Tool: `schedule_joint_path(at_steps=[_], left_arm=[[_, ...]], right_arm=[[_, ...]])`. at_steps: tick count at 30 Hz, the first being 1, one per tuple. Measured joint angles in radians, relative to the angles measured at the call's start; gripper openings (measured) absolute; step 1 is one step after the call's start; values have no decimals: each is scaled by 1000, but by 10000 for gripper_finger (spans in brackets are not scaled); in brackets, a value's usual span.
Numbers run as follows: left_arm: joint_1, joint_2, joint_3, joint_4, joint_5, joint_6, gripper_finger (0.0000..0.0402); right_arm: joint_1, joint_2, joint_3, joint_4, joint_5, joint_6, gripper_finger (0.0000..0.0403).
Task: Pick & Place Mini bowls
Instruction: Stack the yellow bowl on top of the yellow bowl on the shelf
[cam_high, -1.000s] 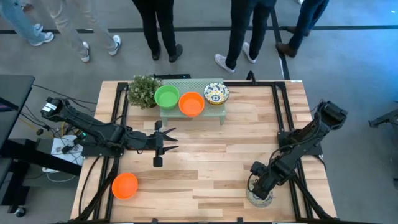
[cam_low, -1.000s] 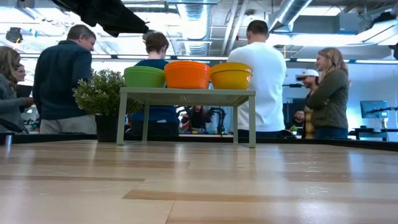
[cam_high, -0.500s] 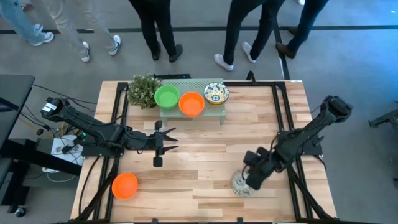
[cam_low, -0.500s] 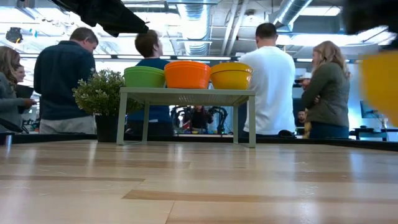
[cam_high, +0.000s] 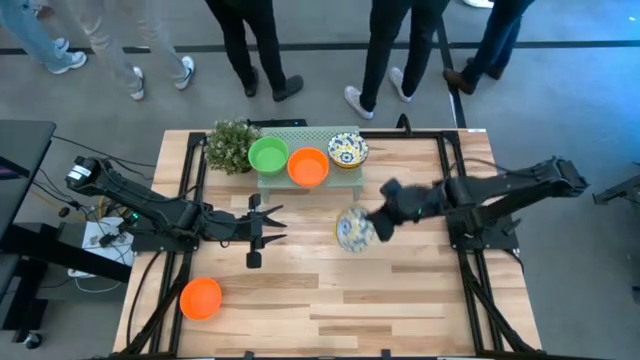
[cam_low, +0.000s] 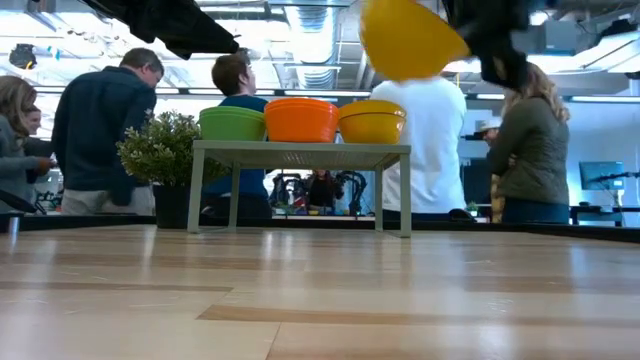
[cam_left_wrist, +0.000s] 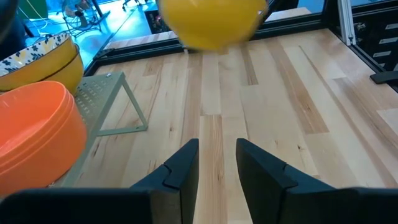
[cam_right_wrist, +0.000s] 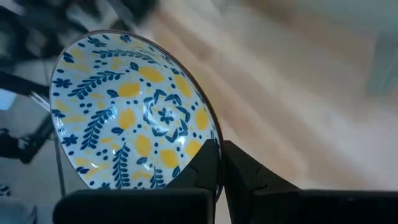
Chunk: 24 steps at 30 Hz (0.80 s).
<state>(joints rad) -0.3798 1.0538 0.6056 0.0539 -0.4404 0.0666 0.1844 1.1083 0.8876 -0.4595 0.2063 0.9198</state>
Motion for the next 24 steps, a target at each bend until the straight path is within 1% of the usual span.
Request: schedule_joint_path(at_steps=[3, 6, 8, 11, 14, 18, 21, 24], left_arm=[[0, 0, 0, 0, 0, 0, 108], [0, 0, 0, 8, 0, 0, 108], [0, 0, 0, 18, 0, 0, 108], [0, 0, 0, 21, 0, 0, 108], [0, 0, 0, 21, 0, 0, 108], [0, 0, 0, 22, 0, -4, 108], [0, 0, 0, 22, 0, -4, 108], [0, 0, 0, 22, 0, -4, 108]], right_arm=[[-68, -3, 104, -35, -2, -120, 5], [-148, 34, 251, -156, 0, -193, 4], [-212, 84, 362, -268, 0, -219, 4], [-309, 187, 543, -487, -6, -274, 4], [-399, 292, 715, -641, -38, -337, 4], [-500, 413, 901, -703, -101, -423, 4], [-569, 497, 995, -759, -172, -451, 4], [-623, 562, 1040, -841, -224, -483, 5]])
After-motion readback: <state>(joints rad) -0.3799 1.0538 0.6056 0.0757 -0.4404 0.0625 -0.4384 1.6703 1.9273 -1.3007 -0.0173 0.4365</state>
